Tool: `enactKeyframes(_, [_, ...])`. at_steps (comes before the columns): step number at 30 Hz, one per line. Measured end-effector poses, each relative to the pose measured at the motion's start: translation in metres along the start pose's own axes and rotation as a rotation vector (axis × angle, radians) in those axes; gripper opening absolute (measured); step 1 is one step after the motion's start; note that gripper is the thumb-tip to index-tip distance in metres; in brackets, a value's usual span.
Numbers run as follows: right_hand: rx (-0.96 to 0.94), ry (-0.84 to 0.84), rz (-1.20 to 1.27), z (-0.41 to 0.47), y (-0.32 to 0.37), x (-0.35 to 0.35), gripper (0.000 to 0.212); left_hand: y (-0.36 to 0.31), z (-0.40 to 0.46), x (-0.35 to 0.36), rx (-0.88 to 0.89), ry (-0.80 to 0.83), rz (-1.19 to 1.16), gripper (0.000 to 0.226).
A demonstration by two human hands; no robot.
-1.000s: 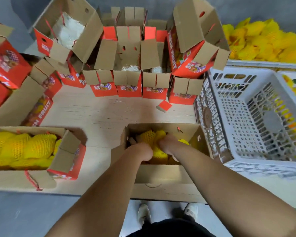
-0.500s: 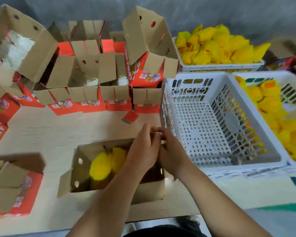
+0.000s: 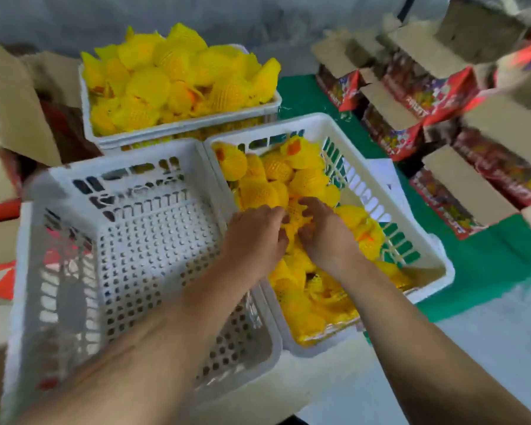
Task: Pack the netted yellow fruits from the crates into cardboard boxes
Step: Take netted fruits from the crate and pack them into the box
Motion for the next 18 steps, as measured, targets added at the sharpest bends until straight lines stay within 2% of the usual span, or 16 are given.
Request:
enactKeyframes(3, [0.162,0.178,-0.434,0.051,-0.064,-0.002,0.066,0.014,0.041,0.033,-0.053,0.168,0.29,0.041])
enactKeyframes(5, [0.23,0.284,-0.627,0.064,-0.095,0.005,0.074,0.029,0.067,0.043,-0.159,0.25,0.398,0.066])
enactKeyframes(8, [0.226,0.182,-0.72,0.069,-0.117,0.013,0.072,0.048,0.095,0.051,-0.355,0.34,0.311,0.096])
enactKeyframes(11, [0.241,0.119,-0.751,0.076,-0.117,0.014,0.071,0.056,0.099,0.064,-0.375,0.422,0.304,0.107])
enactKeyframes(14, [0.227,0.124,-0.749,0.076,-0.116,0.016,0.056,0.057,0.098,0.07,-0.386,0.474,0.365,0.102])
enactKeyframes(18, [0.171,0.108,-0.693,0.077,-0.113,0.008,0.055,0.052,0.099,0.058,-0.4,0.372,0.305,0.081])
Point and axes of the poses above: each hand's wrist, its own z-axis towards the middle knuckle, its own x-axis out of the palm, y = z × x, the point moved 6 cm from there along z, towards the middle knuckle
